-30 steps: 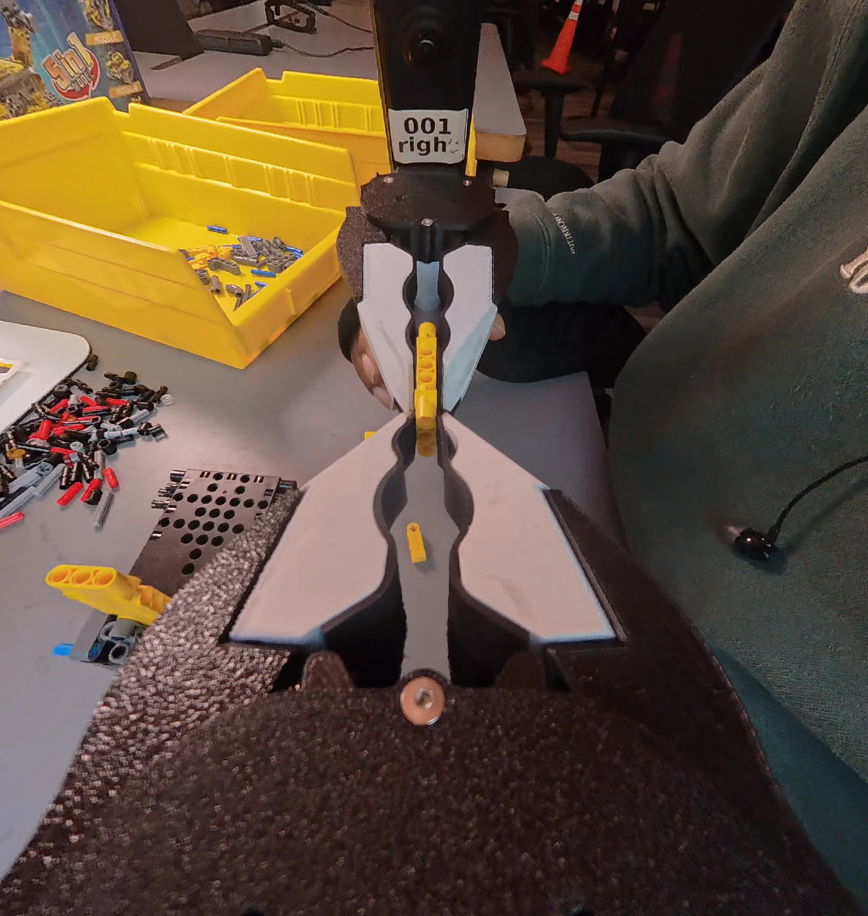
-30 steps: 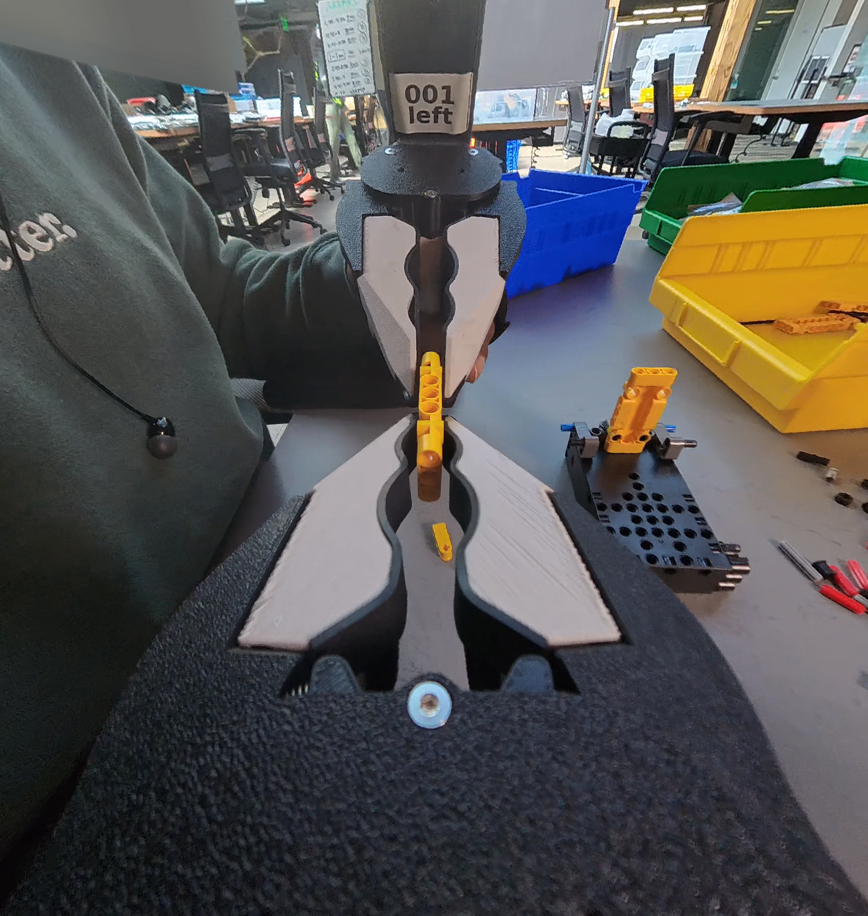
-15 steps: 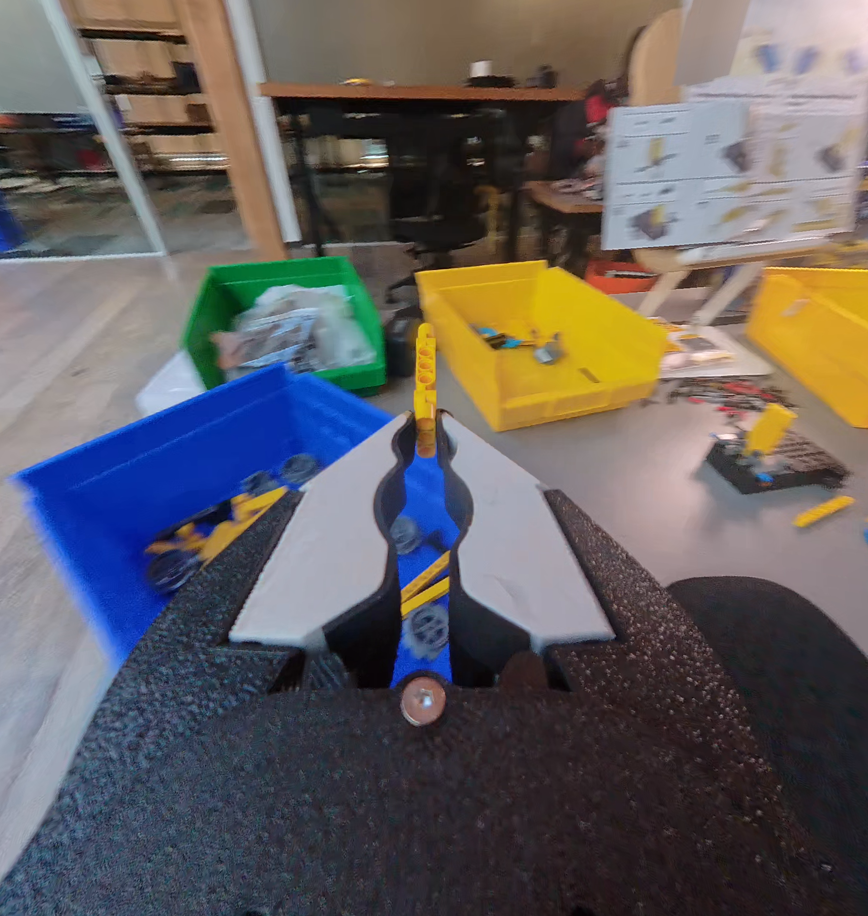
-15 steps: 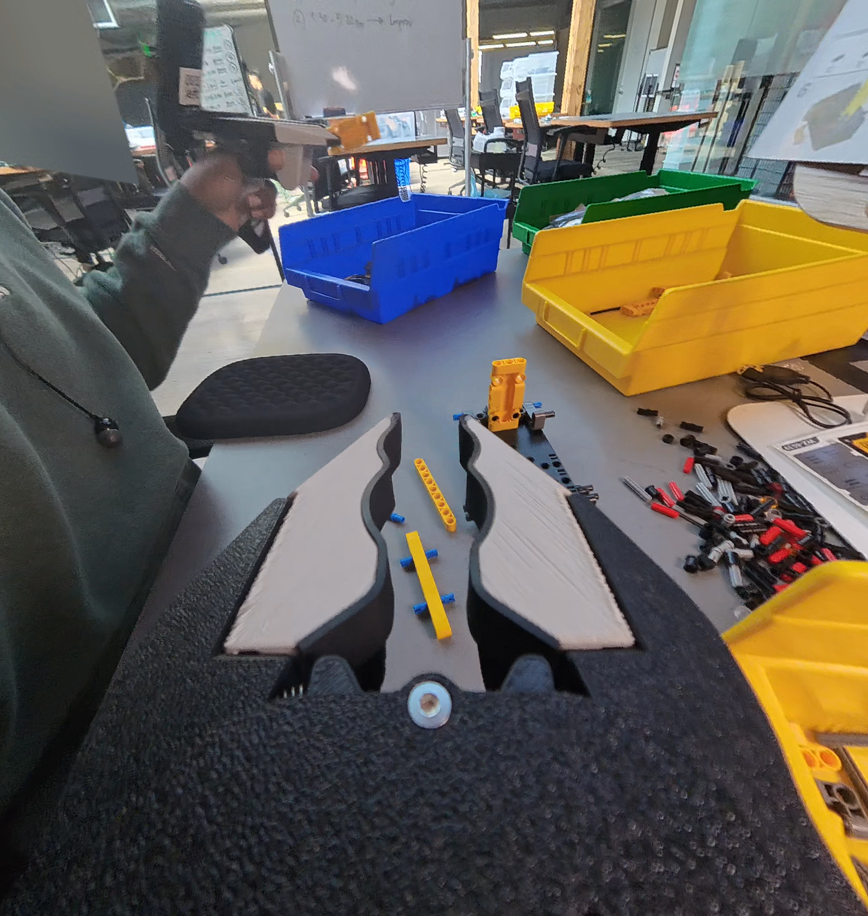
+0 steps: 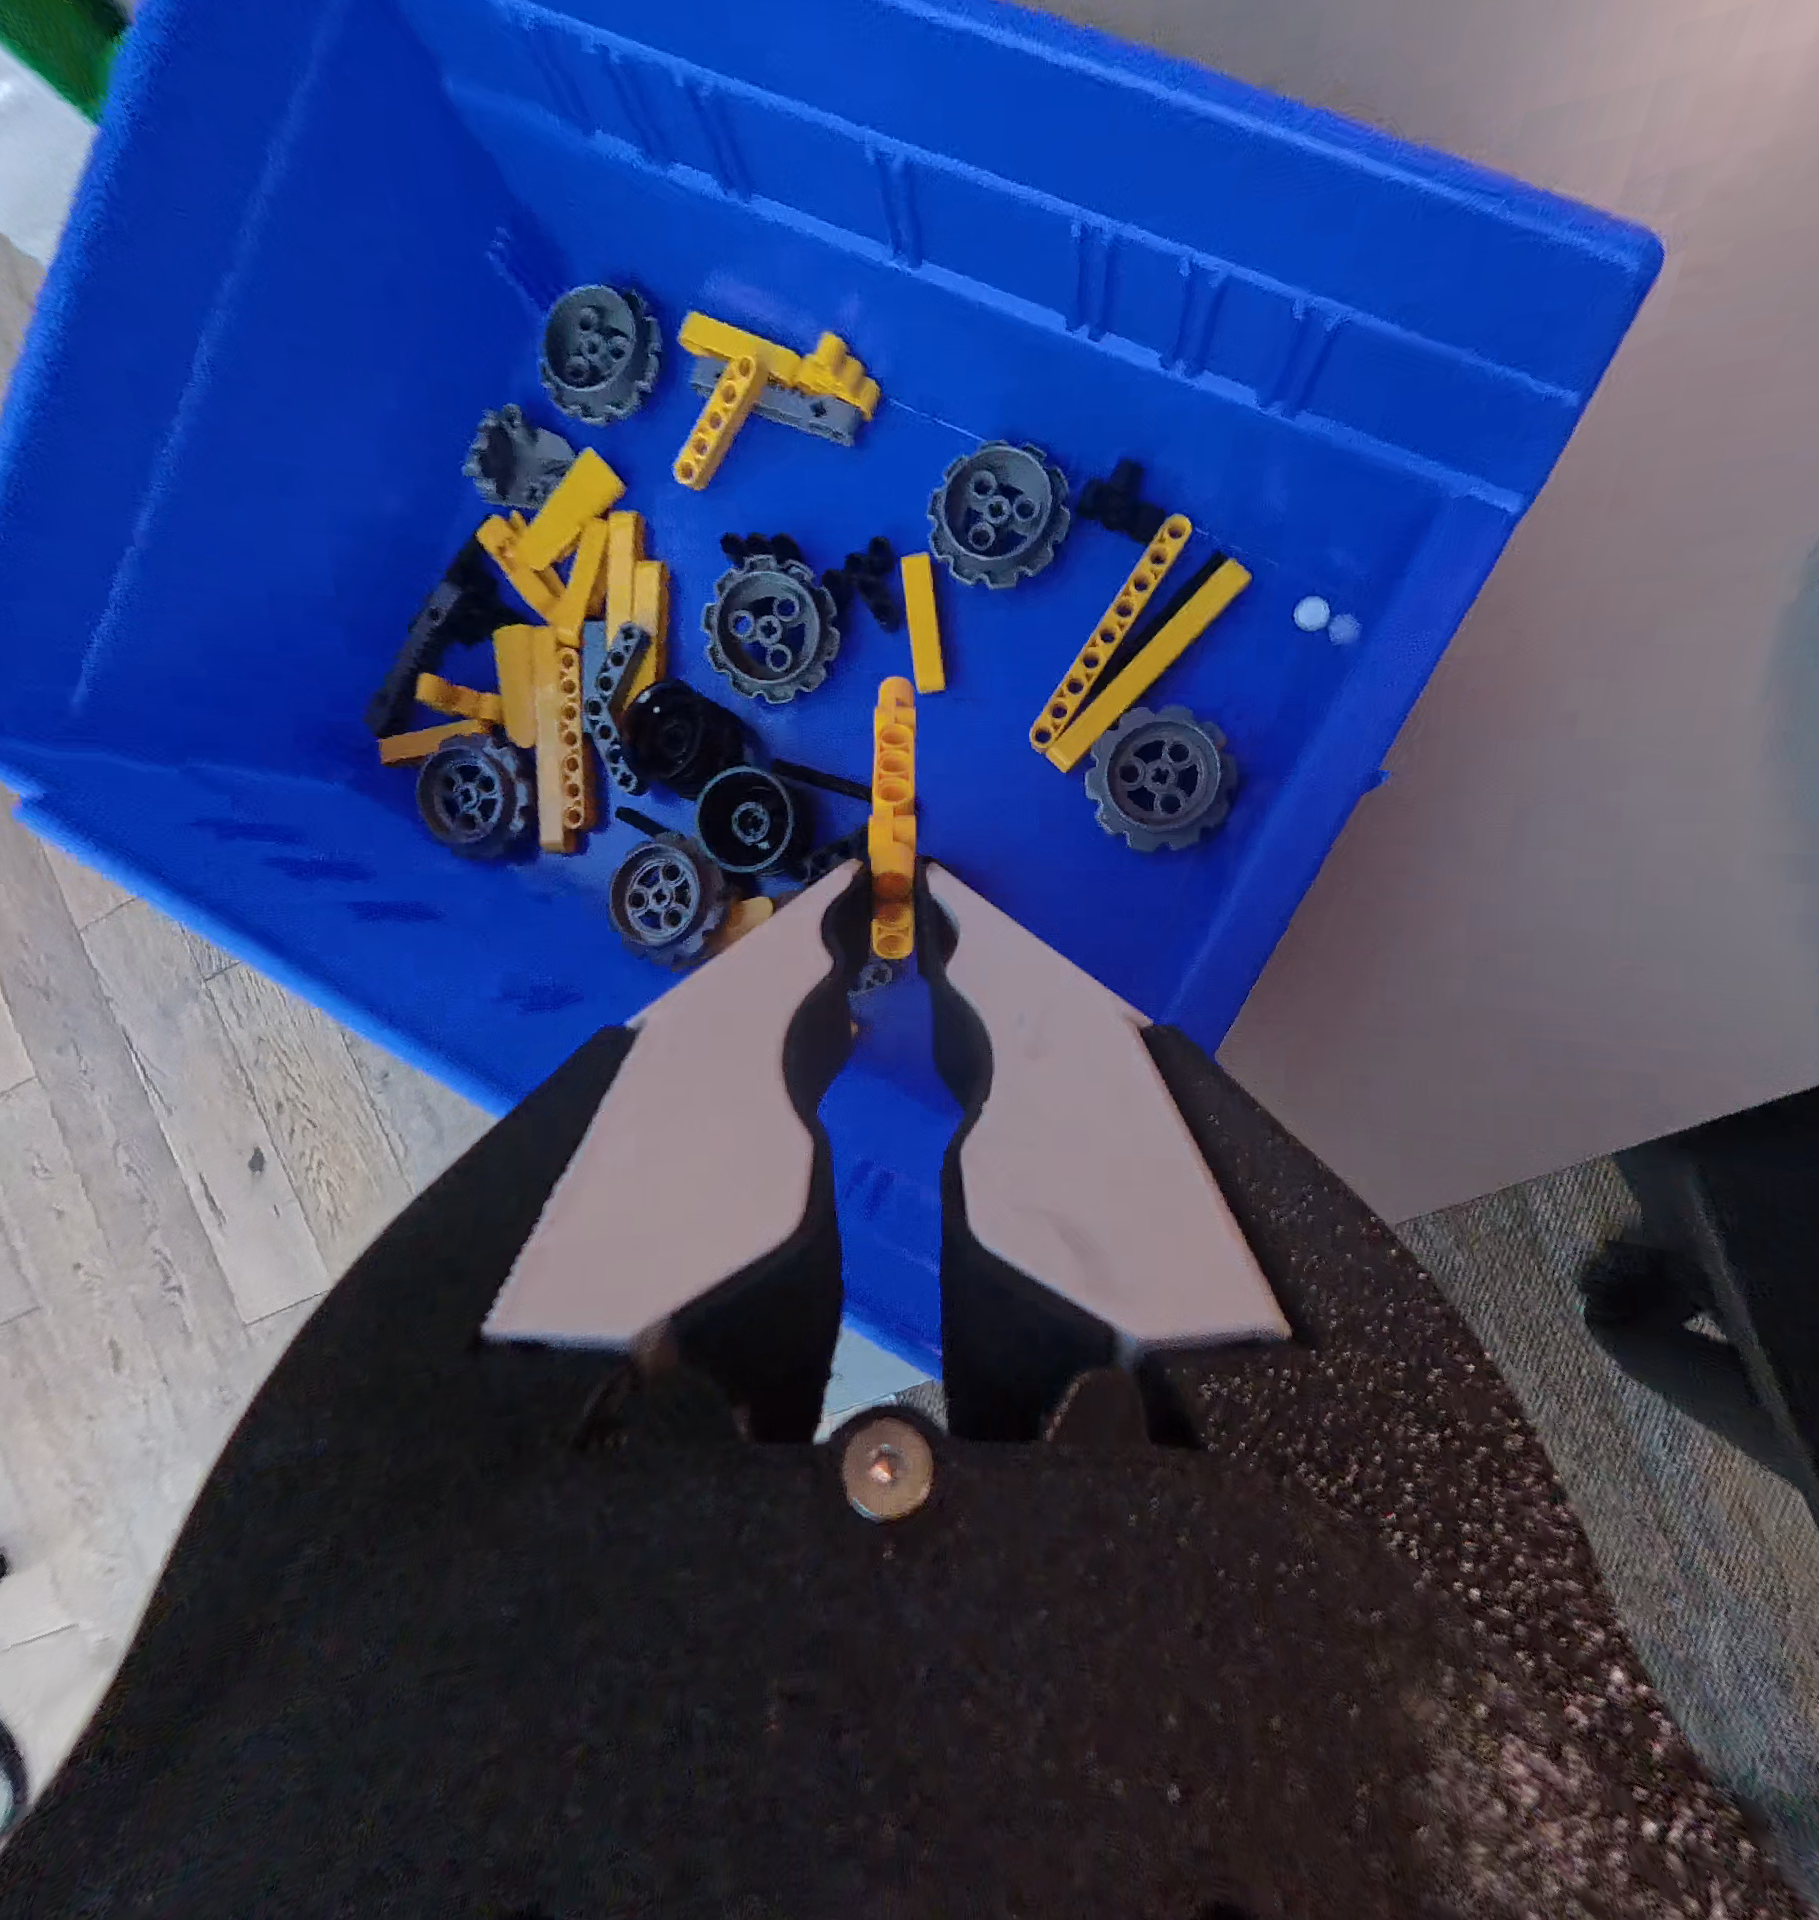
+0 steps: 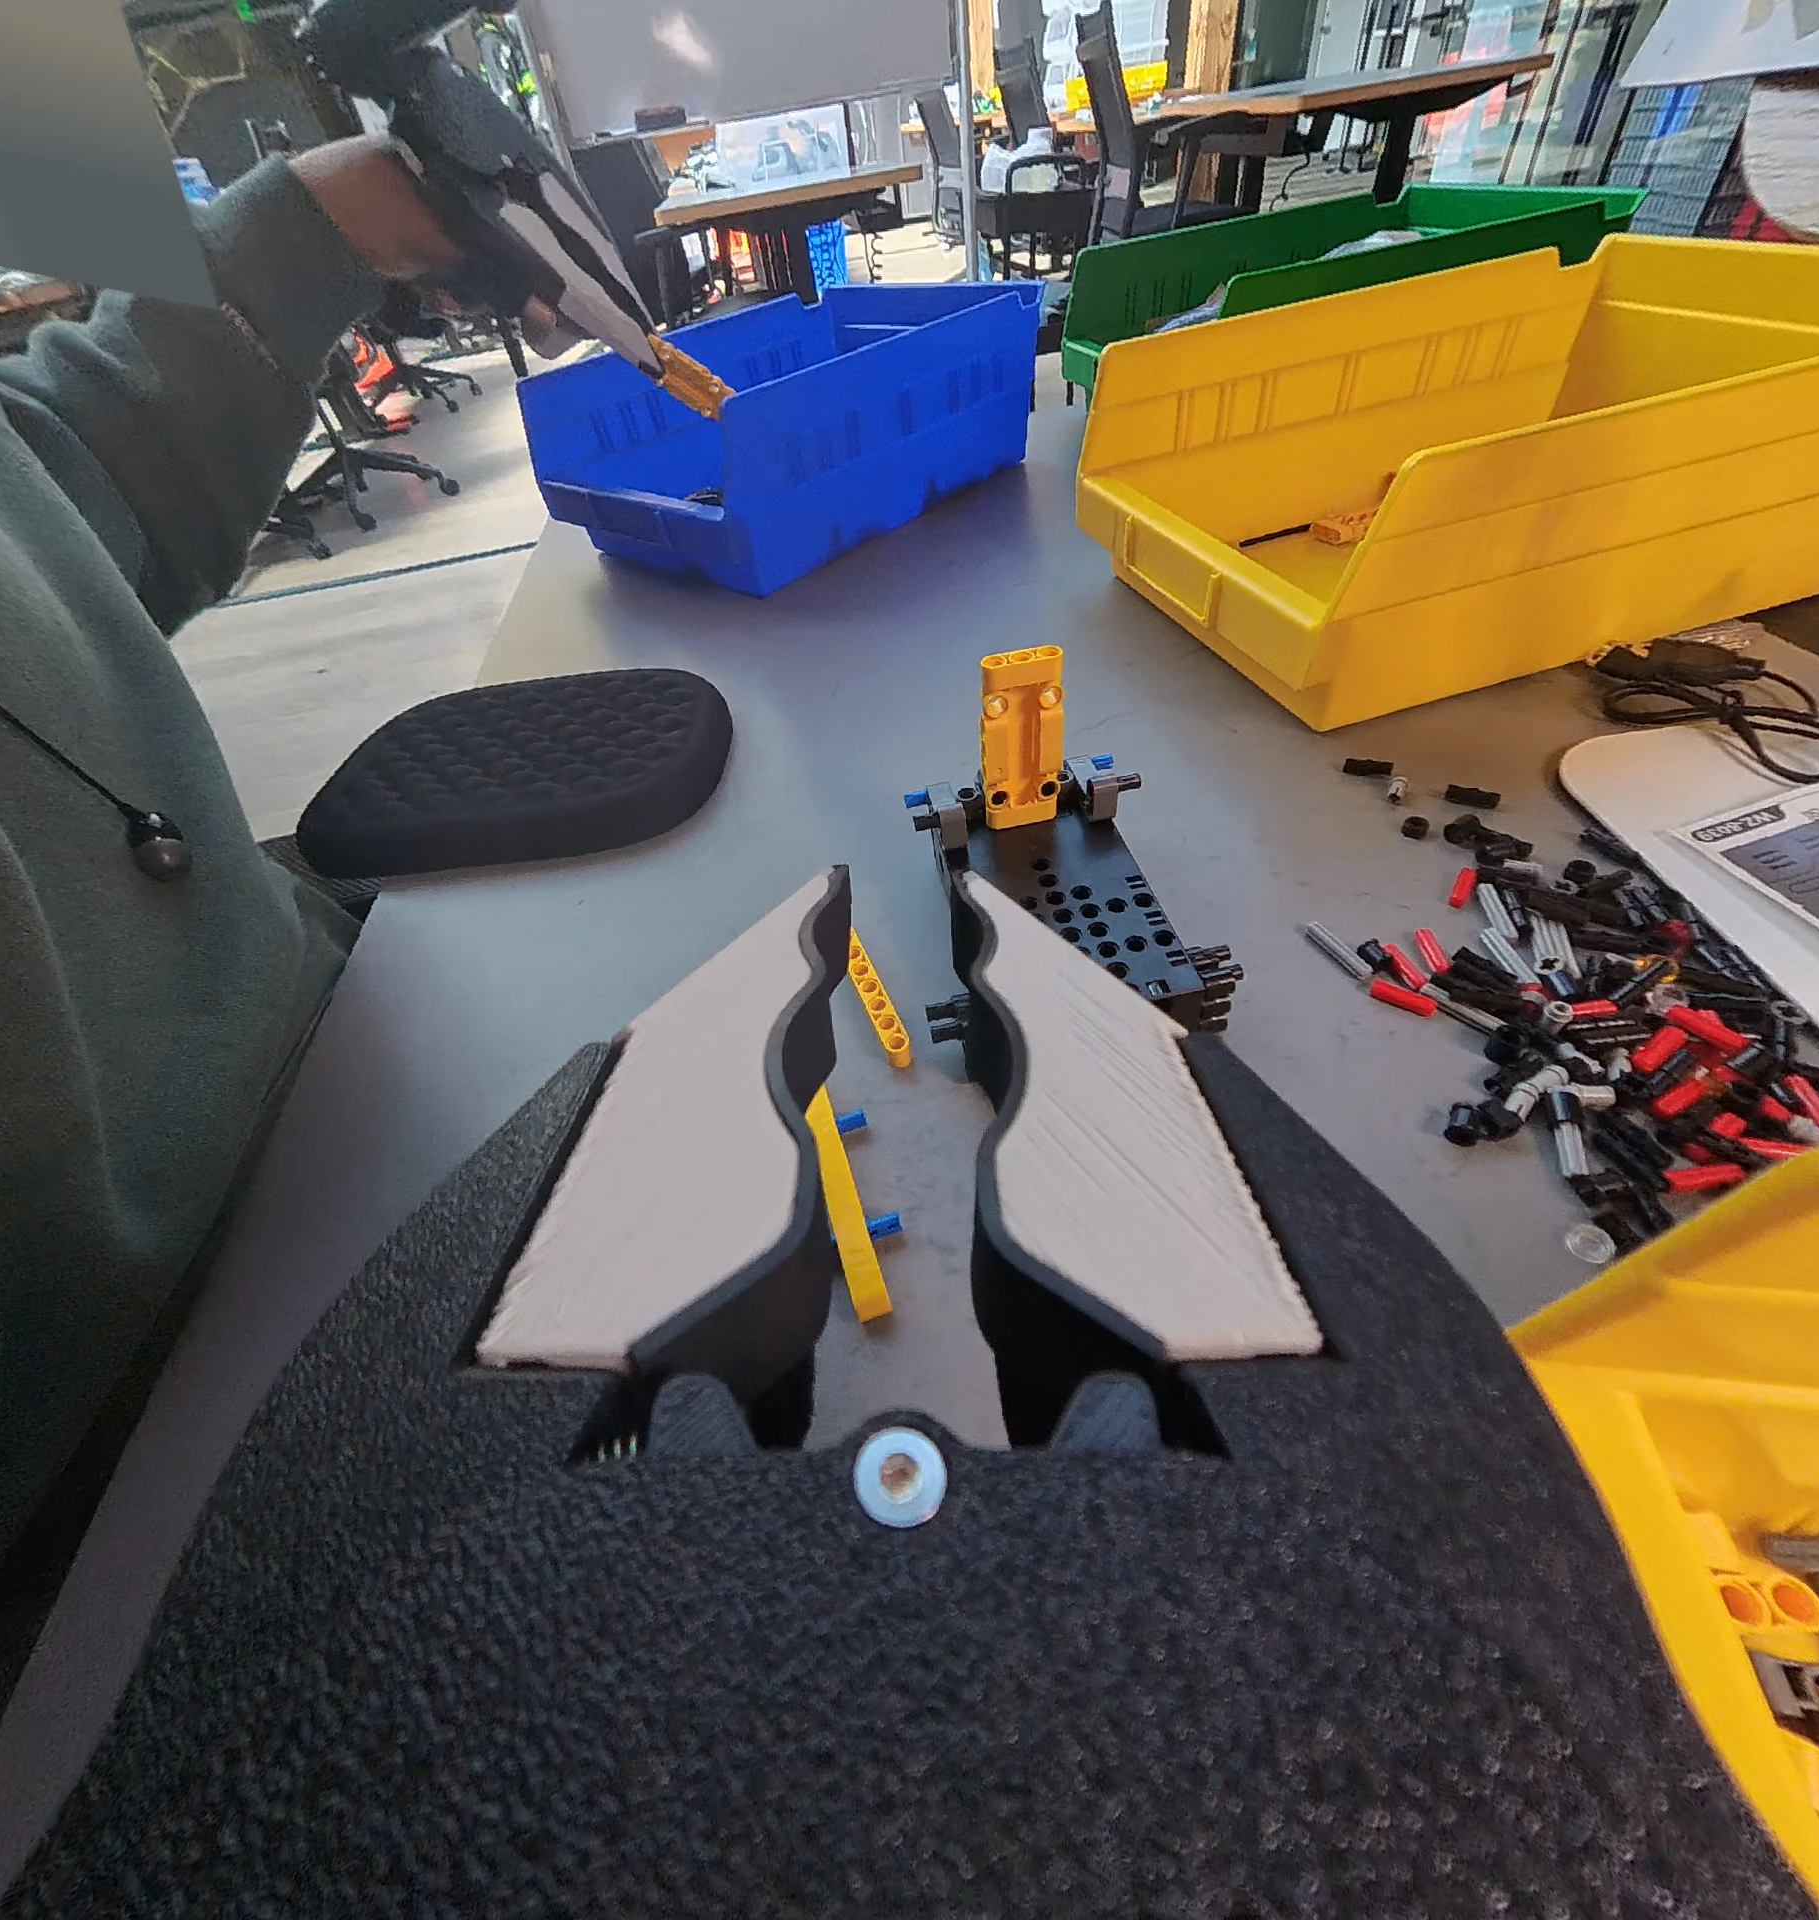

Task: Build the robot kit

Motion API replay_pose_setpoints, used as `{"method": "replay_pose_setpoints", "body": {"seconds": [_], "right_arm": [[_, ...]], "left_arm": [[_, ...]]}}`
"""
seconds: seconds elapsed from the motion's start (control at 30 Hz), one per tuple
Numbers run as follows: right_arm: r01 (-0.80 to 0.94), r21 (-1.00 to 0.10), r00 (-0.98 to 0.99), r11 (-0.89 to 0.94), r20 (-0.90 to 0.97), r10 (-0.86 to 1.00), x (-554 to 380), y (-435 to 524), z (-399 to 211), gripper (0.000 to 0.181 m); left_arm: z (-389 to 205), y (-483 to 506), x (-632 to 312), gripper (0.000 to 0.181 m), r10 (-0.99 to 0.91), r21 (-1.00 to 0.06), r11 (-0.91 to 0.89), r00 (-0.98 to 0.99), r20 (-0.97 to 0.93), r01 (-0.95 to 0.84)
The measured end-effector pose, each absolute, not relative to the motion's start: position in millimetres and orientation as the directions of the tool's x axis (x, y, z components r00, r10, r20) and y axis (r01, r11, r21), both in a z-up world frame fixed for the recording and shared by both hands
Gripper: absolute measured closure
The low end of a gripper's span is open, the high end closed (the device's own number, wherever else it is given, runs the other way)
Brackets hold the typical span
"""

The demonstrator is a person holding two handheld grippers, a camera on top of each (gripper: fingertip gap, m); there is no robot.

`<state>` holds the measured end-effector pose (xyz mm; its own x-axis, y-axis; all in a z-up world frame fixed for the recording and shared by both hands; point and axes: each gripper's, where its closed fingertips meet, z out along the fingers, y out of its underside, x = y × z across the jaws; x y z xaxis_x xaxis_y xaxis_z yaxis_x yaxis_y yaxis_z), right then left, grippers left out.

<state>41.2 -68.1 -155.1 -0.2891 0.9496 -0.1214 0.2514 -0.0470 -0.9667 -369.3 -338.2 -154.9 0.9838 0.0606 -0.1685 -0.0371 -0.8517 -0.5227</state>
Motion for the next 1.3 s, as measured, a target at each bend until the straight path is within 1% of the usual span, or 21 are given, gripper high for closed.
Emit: {"method": "replay_pose_setpoints", "body": {"seconds": [0.1,0.2,0.33,0.5,0.57,0.67,0.8,0.87,1.0,1.07,1.1,1.2,1.3], "right_arm": [[0.274,-0.961,-0.283,-0.046,-0.126,0.951,39,-67,-158,0.163],[0.288,-0.956,-0.271,-0.051,-0.132,0.953,38,-65,-160,0.163],[0.299,-0.952,-0.251,-0.069,-0.148,0.957,39,-61,-164,0.163],[0.307,-0.948,-0.243,-0.078,-0.158,0.957,38,-58,-166,0.163],[0.31,-0.948,-0.246,-0.078,-0.159,0.956,37,-57,-167,0.163],[0.309,-0.948,-0.251,-0.074,-0.156,0.955,35,-58,-167,0.163],[0.306,-0.949,-0.246,-0.079,-0.159,0.956,36,-56,-167,0.163],[0.303,-0.95,-0.241,-0.083,-0.16,0.957,37,-54,-168,0.163],[0.294,-0.952,-0.232,-0.088,-0.161,0.959,39,-52,-167,0.163],[0.289,-0.952,-0.228,-0.095,-0.165,0.96,39,-50,-168,0.163],[0.288,-0.953,-0.23,-0.097,-0.168,0.959,38,-50,-167,0.163],[0.274,-0.957,-0.237,-0.094,-0.161,0.958,35,-51,-165,0.163],[0.27,-0.959,-0.242,-0.087,-0.155,0.958,33,-54,-164,0.163]], "left_arm": [[-168,-327,-367,0.174,-0.042,-0.412,-0.905,0.985,-0.167,-0.108],[-178,-323,-378,0.174,-0.091,-0.313,-0.939,0.98,-0.179,-0.145],[-189,-322,-379,0.174,-0.141,-0.256,-0.954,0.987,-0.073,-0.155],[-202,-327,-358,0.174,-0.199,-0.207,-0.965,0.966,0.164,-0.164],[-208,-331,-358,0.173,-0.2,-0.163,-0.972,0.961,0.19,-0.17],[-210,-328,-368,0.17,-0.183,-0.156,-0.975,0.971,0.152,-0.159],[-213,-330,-387,0.154,-0.159,-0.107,-0.982,0.986,0.044,-0.153],[-208,-328,-395,0.154,-0.143,-0.13,-0.981,0.99,0.005,-0.142],[-185,-318,-435,0.155,-0.046,-0.224,-0.971,0.988,-0.146,-0.079],[-180,-313,-454,0.155,-0.026,-0.229,-0.971,0.98,-0.199,-0.073],[-182,-311,-460,0.155,-0.031,-0.21,-0.975,0.977,-0.209,-0.076],[-194,-301,-470,0.151,-0.106,-0.106,-0.986,0.971,-0.213,-0.13],[-213,-288,-474,0.148,-0.162,-0.022,-0.986,0.974,-0.157,-0.167]]}}
